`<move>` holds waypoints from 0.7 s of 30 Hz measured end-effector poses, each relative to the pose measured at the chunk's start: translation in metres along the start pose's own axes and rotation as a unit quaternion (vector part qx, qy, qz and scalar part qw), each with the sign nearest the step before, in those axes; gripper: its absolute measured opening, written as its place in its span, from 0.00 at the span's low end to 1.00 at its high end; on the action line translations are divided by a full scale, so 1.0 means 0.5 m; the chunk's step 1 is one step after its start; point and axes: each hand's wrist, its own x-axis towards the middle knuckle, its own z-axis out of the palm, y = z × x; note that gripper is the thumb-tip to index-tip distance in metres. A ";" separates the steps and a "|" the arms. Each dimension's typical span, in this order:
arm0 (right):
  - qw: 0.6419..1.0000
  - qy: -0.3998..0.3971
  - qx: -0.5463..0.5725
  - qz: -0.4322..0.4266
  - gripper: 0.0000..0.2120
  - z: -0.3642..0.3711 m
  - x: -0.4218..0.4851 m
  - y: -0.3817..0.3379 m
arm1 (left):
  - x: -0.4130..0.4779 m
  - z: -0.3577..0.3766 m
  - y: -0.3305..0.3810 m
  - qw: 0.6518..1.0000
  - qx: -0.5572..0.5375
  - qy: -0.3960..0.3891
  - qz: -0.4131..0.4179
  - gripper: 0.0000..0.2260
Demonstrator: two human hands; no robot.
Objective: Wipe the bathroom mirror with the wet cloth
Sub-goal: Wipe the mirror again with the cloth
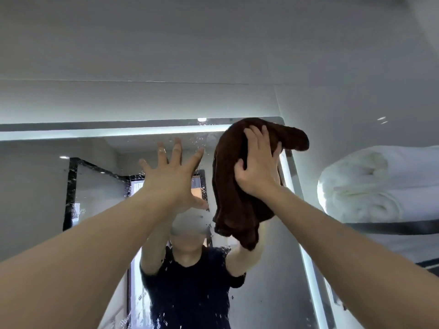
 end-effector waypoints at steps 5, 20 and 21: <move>0.998 -0.037 -0.043 -0.029 0.40 0.015 0.084 -0.086 | 0.002 -0.001 -0.003 1.000 -0.017 0.011 -0.006 0.65; 0.975 -0.030 -0.032 -0.216 0.31 0.124 -0.119 -0.221 | -0.117 -0.019 -0.212 0.994 -0.052 -0.043 -0.086 0.64; 0.968 -0.041 -0.032 -0.245 0.30 0.122 -0.146 -0.212 | -0.122 -0.011 -0.212 0.993 -0.054 -0.047 -0.095 0.64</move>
